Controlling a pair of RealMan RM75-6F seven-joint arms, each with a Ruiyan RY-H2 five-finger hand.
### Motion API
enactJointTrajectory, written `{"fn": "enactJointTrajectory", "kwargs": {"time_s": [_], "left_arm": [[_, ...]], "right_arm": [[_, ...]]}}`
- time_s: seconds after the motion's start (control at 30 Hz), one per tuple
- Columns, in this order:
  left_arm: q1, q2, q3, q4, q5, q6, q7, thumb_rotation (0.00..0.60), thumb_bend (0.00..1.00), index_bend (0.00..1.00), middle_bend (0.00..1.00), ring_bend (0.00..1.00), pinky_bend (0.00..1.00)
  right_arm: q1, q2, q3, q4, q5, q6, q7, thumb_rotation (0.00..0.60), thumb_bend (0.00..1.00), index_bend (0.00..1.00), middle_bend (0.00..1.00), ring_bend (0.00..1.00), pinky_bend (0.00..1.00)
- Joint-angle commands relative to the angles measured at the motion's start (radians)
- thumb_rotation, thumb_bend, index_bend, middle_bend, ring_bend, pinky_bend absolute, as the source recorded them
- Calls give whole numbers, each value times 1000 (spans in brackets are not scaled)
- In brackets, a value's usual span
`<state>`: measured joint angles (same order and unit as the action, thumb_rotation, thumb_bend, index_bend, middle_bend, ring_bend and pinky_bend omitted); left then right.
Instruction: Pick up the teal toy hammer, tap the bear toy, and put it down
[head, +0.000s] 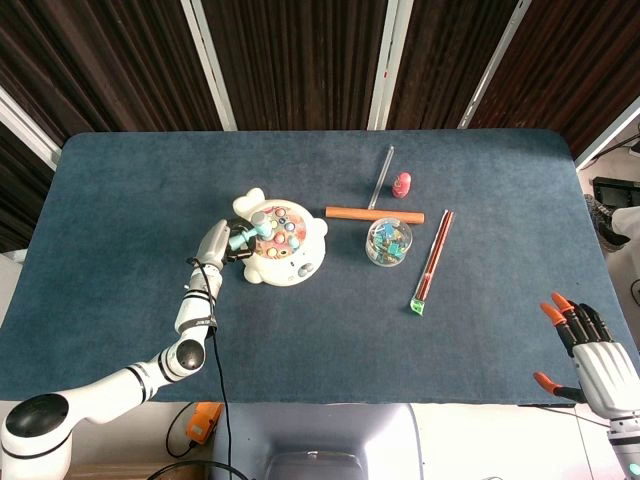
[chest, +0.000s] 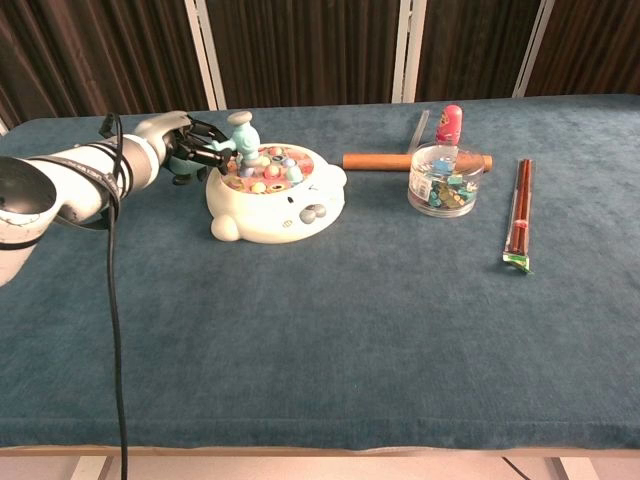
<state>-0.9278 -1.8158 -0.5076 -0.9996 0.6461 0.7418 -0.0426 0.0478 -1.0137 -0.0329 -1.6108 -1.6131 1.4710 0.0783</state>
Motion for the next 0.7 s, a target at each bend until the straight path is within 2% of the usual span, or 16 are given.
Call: {"fn": "enactJointTrajectory", "kwargs": {"time_s": [0.03, 0.4, 0.7], "left_arm": [[-5, -2, 6, 8, -6, -11, 9, 600, 938, 683, 957, 1000, 1000], [-6, 4, 6, -1, -36, -25, 18, 600, 938, 686, 958, 1000, 1000], [-10, 7, -5, -50, 7, 22, -2, 600, 939, 686, 958, 1000, 1000]], "right_arm": [[-2, 0, 1, 1, 0, 4, 1, 600, 327, 0, 0, 0, 0], [-5, 3, -1, 3, -8, 10, 9, 600, 327, 0, 0, 0, 0], [-7, 5, -2, 4, -14, 16, 16, 600, 327, 0, 0, 0, 0]]}}
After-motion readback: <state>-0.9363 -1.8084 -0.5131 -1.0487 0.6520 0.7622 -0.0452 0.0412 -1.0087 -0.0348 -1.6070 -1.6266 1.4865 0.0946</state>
